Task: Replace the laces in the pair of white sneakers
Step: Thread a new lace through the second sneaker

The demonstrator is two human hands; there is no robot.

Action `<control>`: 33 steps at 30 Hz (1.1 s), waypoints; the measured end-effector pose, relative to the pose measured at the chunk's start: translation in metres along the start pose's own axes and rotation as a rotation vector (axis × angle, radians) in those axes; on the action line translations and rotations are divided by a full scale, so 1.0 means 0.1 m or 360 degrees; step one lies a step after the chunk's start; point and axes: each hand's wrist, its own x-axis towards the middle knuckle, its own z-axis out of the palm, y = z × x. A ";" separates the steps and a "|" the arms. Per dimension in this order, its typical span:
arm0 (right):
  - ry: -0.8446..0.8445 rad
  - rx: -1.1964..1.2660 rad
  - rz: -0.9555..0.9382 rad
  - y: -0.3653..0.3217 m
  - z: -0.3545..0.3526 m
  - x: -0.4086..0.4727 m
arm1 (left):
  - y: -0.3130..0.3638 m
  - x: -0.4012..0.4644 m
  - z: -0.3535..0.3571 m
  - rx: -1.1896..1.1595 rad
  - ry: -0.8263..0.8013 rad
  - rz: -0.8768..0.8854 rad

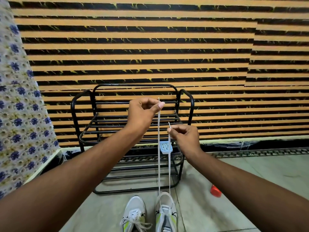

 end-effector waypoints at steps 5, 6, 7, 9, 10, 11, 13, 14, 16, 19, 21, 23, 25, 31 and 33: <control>-0.0050 0.0124 -0.0014 -0.02 0.04 -0.10 | 0.00 0.02 -0.03 0.0149 -0.0018 0.0054; -0.0044 0.0145 -0.0015 -0.03 0.04 -0.11 | 0.00 0.02 -0.04 0.0188 -0.0018 0.0059; -0.0034 0.0162 -0.0013 -0.04 0.05 -0.12 | 0.01 0.03 -0.05 0.0224 -0.0009 0.0063; -0.0010 0.0204 0.0012 -0.08 0.05 -0.12 | 0.02 0.04 -0.06 0.0270 0.0023 0.0075; -0.0005 0.0229 0.0028 -0.09 0.05 -0.11 | 0.02 0.05 -0.07 0.0271 0.0032 0.0079; -0.0004 0.0248 0.0047 -0.10 0.05 -0.11 | 0.02 0.05 -0.07 0.0268 0.0032 0.0077; -0.0002 0.0262 0.0080 -0.12 0.05 -0.11 | 0.03 0.05 -0.08 0.0289 0.0020 0.0078; -0.0004 0.0258 0.0088 -0.12 0.06 -0.12 | 0.03 0.04 -0.09 0.0303 0.0013 0.0081; -0.0011 0.0236 0.0086 -0.12 0.07 -0.13 | 0.03 0.04 -0.09 0.0320 -0.0002 0.0095; -0.0010 0.0245 0.0079 -0.12 0.08 -0.16 | 0.04 0.02 -0.08 0.0365 -0.0011 0.0116; 0.0010 0.0224 0.0066 -0.12 0.09 -0.18 | 0.06 0.01 -0.08 0.0407 -0.0022 0.0144; 0.0020 0.0208 0.0058 -0.12 0.10 -0.20 | 0.08 -0.01 -0.08 0.0439 -0.0028 0.0185; 0.0013 0.0209 0.0053 -0.13 0.10 -0.22 | 0.09 -0.02 -0.09 0.0449 -0.0019 0.0212; -0.0009 0.0176 0.0027 -0.13 0.09 -0.24 | 0.08 -0.02 -0.09 0.0456 -0.0018 0.0236; -0.0020 0.0160 0.0031 -0.12 0.08 -0.24 | 0.08 -0.02 -0.09 0.0448 -0.0022 0.0240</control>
